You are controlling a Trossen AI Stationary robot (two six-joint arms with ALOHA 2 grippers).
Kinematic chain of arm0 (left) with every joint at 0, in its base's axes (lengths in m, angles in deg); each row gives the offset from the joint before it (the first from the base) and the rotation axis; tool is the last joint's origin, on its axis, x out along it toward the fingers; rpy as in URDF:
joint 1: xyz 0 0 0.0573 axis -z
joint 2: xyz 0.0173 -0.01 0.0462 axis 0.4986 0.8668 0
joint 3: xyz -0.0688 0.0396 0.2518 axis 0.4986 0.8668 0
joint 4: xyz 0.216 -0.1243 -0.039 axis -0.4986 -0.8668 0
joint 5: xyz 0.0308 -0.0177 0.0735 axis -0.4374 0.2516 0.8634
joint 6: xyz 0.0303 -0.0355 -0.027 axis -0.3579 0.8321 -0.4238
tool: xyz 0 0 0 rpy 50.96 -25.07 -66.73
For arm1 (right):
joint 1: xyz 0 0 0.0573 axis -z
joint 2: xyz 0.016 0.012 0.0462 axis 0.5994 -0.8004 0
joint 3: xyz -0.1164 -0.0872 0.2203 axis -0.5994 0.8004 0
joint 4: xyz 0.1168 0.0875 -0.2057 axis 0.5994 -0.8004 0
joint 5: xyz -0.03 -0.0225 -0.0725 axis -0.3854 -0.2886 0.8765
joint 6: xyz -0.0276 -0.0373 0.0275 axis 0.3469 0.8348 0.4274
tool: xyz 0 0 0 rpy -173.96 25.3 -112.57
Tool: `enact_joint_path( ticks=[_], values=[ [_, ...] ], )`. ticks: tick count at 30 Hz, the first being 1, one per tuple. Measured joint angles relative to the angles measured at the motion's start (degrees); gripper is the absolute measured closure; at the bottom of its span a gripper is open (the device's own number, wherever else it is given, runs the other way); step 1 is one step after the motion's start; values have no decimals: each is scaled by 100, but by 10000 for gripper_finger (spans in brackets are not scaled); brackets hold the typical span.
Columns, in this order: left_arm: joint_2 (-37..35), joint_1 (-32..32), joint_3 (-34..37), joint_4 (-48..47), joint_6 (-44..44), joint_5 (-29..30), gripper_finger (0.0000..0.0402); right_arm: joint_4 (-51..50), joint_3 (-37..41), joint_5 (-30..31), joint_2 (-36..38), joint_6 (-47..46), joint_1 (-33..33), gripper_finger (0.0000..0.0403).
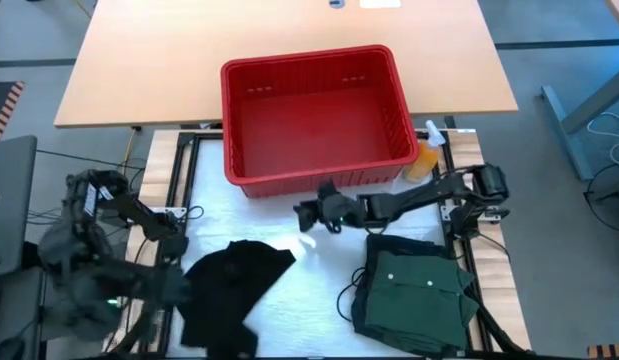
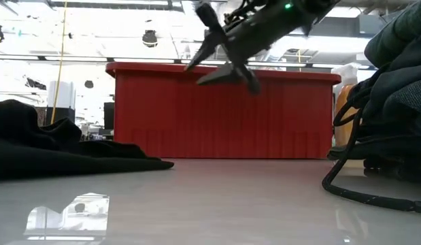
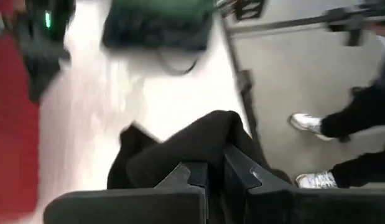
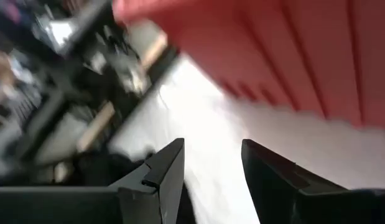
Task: Fold laundry
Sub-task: Remove the black shirt from the red bin
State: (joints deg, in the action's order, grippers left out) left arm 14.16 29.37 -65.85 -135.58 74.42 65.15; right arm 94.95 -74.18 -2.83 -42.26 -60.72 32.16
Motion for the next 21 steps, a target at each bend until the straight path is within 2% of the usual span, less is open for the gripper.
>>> enact_joint_path(
  ticks=[4,8,13,16,21],
  values=[
    [-9,-286,500,-60,428,-378,401,990,-15,241,-249,51,215,216],
    [-9,-423,786,-2,697,-584,401,1087,-193,248,-571,48,523,216],
    [-9,-537,914,-56,842,18,401,1093,-597,70,-941,49,928,216],
    [-14,-656,912,-82,918,250,401,1074,-759,-486,-985,385,1026,216],
    [-14,-734,911,-85,944,259,401,551,-874,-1651,-725,659,975,216]
  ],
)
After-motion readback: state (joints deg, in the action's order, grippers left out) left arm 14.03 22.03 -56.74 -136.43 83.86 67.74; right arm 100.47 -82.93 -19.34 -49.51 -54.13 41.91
